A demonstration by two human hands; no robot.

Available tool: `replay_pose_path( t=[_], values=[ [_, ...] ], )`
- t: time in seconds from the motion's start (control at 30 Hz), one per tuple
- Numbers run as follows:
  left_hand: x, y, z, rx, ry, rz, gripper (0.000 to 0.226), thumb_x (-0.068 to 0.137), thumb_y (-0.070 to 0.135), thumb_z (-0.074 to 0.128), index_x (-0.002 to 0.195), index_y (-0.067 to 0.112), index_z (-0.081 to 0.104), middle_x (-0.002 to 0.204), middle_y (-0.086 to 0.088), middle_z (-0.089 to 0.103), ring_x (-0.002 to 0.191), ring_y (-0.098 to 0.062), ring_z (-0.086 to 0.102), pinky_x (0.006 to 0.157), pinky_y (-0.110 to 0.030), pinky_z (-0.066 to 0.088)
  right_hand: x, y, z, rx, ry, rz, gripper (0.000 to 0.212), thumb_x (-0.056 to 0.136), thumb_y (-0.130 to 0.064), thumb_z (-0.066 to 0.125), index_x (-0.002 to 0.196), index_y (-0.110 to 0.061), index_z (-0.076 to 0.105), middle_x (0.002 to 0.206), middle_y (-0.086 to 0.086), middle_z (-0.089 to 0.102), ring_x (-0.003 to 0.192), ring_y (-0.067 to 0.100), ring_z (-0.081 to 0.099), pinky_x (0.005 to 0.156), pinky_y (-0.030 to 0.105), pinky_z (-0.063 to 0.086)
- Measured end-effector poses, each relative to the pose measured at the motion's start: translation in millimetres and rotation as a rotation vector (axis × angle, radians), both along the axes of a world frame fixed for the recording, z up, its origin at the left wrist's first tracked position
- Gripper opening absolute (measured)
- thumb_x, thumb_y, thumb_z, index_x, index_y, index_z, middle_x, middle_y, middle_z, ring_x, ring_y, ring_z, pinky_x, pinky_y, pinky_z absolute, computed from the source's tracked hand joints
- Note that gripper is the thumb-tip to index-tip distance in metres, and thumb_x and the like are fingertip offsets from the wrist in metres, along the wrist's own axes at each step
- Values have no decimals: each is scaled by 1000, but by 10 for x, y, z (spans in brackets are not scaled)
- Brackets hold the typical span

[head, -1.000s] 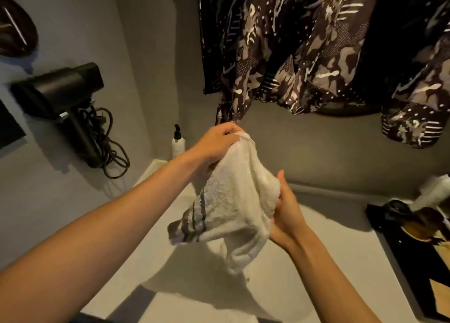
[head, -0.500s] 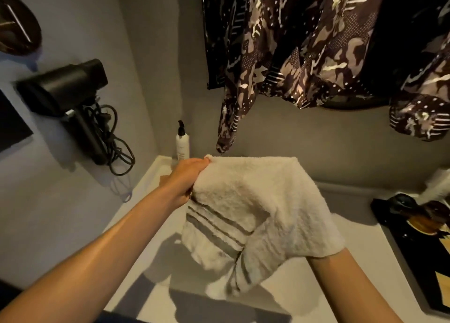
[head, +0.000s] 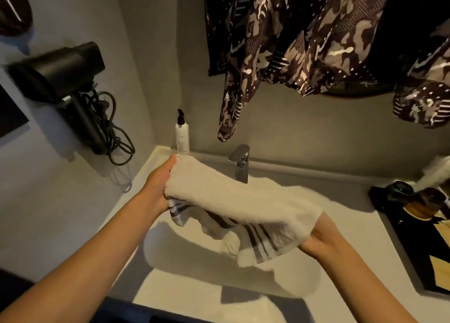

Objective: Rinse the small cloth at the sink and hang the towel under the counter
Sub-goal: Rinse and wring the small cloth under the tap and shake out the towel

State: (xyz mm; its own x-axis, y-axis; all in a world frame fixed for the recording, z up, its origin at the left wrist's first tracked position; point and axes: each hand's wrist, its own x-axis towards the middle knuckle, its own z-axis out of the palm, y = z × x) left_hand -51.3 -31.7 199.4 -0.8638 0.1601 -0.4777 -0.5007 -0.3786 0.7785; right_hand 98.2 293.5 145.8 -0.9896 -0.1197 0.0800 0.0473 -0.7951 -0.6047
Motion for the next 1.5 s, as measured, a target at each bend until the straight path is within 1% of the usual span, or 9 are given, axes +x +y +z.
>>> replay_pose_path(
  t=[0.13, 0.27, 0.43, 0.53, 0.73, 0.97, 1.13, 1.27, 1.5],
  values=[
    [37, 85, 79, 129, 9, 3, 49, 102, 49, 43, 123, 10, 62, 100, -14, 77, 96, -30, 71, 75, -41, 55, 2, -310, 313, -229, -330, -175, 64, 98, -45, 36, 142, 1, 48, 143, 31, 52, 133, 48, 50, 111, 60, 37],
    [40, 111, 285, 22, 77, -133, 39, 99, 35, 54, 128, 9, 63, 118, -18, 73, 108, -34, 69, 86, -45, 57, -165, -515, 788, 406, -407, -368, 42, 97, -34, 58, 112, 3, 74, 118, 27, 71, 115, 41, 66, 97, 50, 53],
    [-121, -194, 502, -407, 312, -126, 29, 92, 23, 68, 119, 11, 69, 117, -13, 72, 101, -24, 68, 79, -38, 58, -207, -228, 1230, 676, -387, -620, 19, 92, -23, 69, 82, -8, 75, 81, 8, 73, 77, 23, 68, 76, 40, 55],
    [-115, -236, 738, -727, 484, -211, 8, 91, 29, 70, 95, 24, 74, 97, -5, 74, 84, -21, 67, 72, -36, 57, -175, -183, 1349, 808, -314, -641, 24, 93, -27, 69, 79, -9, 76, 76, 5, 73, 77, 23, 68, 74, 39, 57],
    [-274, -267, 1220, -873, 561, -304, 35, 81, 37, 79, 88, 4, 71, 84, -9, 68, 74, -20, 62, 66, -33, 56, -25, 11, 1576, 1554, 48, -1009, 32, 93, -32, 66, 74, -8, 74, 87, 11, 66, 87, 17, 58, 73, 15, 43],
    [-190, -193, 1493, -433, 632, -232, 15, 91, 11, 68, 105, 5, 70, 108, -15, 70, 90, -21, 70, 73, -30, 64, -23, 179, 1773, 1061, -90, -894, 27, 94, -34, 66, 74, -22, 80, 79, -1, 75, 83, 20, 68, 80, 39, 58],
    [-147, -110, 1631, -259, 696, -187, 22, 95, 19, 63, 73, 19, 60, 119, -11, 72, 106, -21, 66, 89, -35, 54, 81, 166, 1959, 920, -121, -947, 15, 85, -33, 77, 74, -23, 80, 78, -5, 76, 85, 17, 71, 73, 34, 59],
    [-126, 55, 1769, 4, 745, -108, 22, 99, 27, 58, 77, 24, 58, 79, 3, 66, 68, -11, 60, 61, -27, 49, 129, 109, 2038, 949, -80, -1015, 14, 89, -30, 73, 78, -22, 77, 80, -4, 72, 80, 14, 65, 71, 33, 56],
    [-17, 413, 2062, -752, 1397, 294, 16, 97, 35, 58, 93, 21, 62, 69, 0, 63, 57, -4, 53, 52, -21, 43, 261, 128, 1861, 926, -221, -1018, 29, 82, -31, 79, 79, -5, 68, 88, 24, 69, 84, 27, 67, 75, 45, 59]
  ],
)
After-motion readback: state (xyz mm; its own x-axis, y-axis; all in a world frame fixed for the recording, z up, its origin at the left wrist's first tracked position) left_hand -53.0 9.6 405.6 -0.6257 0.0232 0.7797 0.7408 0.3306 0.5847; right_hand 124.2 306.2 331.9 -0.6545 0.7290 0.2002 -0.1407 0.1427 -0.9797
